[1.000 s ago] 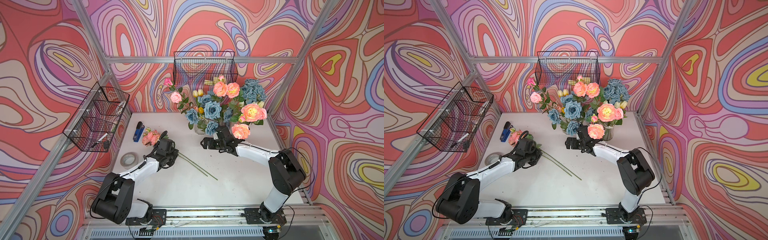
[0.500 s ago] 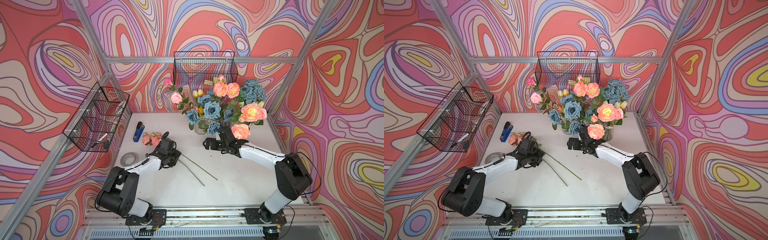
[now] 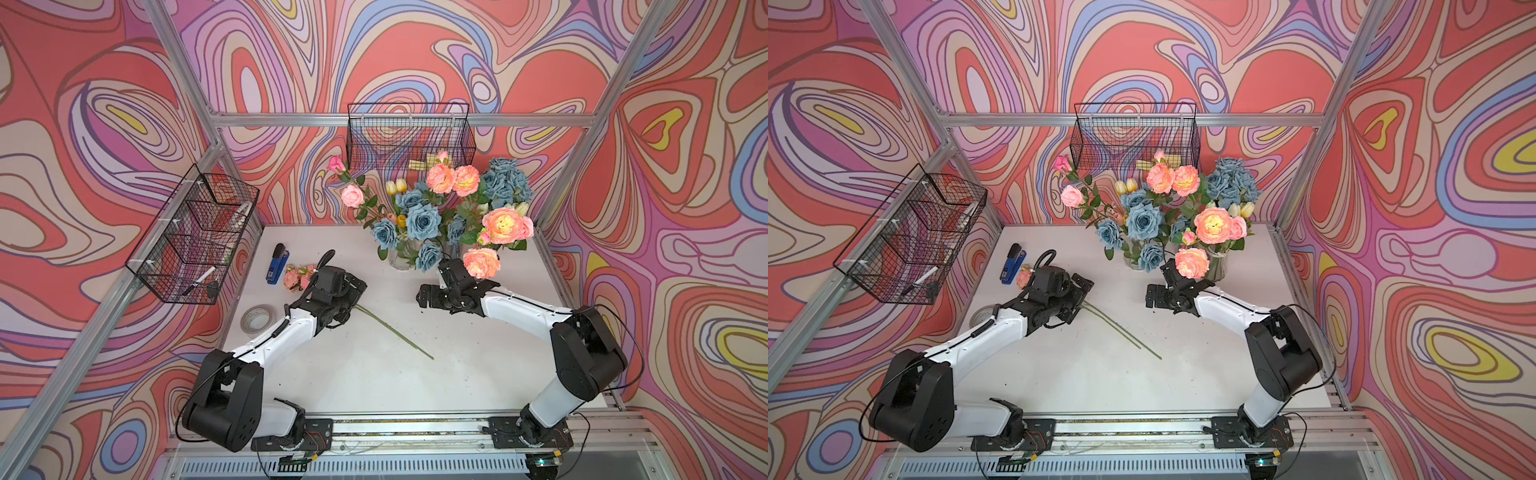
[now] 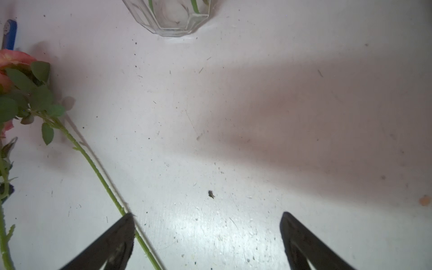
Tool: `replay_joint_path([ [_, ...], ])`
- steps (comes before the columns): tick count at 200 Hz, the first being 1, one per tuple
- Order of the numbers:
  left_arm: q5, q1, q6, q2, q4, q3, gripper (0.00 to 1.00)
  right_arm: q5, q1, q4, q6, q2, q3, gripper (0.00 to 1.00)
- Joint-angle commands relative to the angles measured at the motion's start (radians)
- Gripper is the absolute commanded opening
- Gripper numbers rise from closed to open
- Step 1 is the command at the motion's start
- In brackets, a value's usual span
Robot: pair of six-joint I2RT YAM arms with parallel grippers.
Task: Pick out pink flowers from the vase
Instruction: Adjust the vase at the center of the board, then pick up the flower from the vase.
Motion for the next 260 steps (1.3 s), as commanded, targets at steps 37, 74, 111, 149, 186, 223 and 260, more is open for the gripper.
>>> replay_joint_path([
  [37, -0.024, -0.003, 0.047, -0.021, -0.032, 0.012, 1.0, 0.142, -0.009, -0.11, -0.042, -0.056, -0.008, 0.98],
  [74, -0.034, -0.003, 0.097, -0.033, -0.011, 0.015, 1.0, 0.207, -0.017, -0.141, -0.056, -0.095, -0.044, 0.98],
  [111, -0.03, -0.003, 0.122, -0.049, 0.044, 0.007, 0.99, 0.217, -0.02, -0.192, -0.08, -0.13, -0.056, 0.98],
  [149, -0.018, -0.003, 0.179, -0.059, 0.109, 0.007, 0.97, 0.291, -0.02, -0.272, -0.151, -0.179, -0.079, 0.98],
  [186, -0.067, -0.006, 0.268, -0.101, 0.176, 0.024, 1.0, 0.313, -0.023, -0.267, -0.146, -0.25, -0.15, 0.98],
  [223, -0.125, -0.003, 0.374, -0.153, 0.342, 0.018, 0.97, 0.317, -0.023, -0.197, -0.101, -0.339, -0.248, 0.98],
  [260, -0.2, -0.004, 0.487, -0.154, 0.371, 0.074, 1.0, 0.321, -0.025, -0.072, -0.063, -0.485, -0.366, 0.95],
])
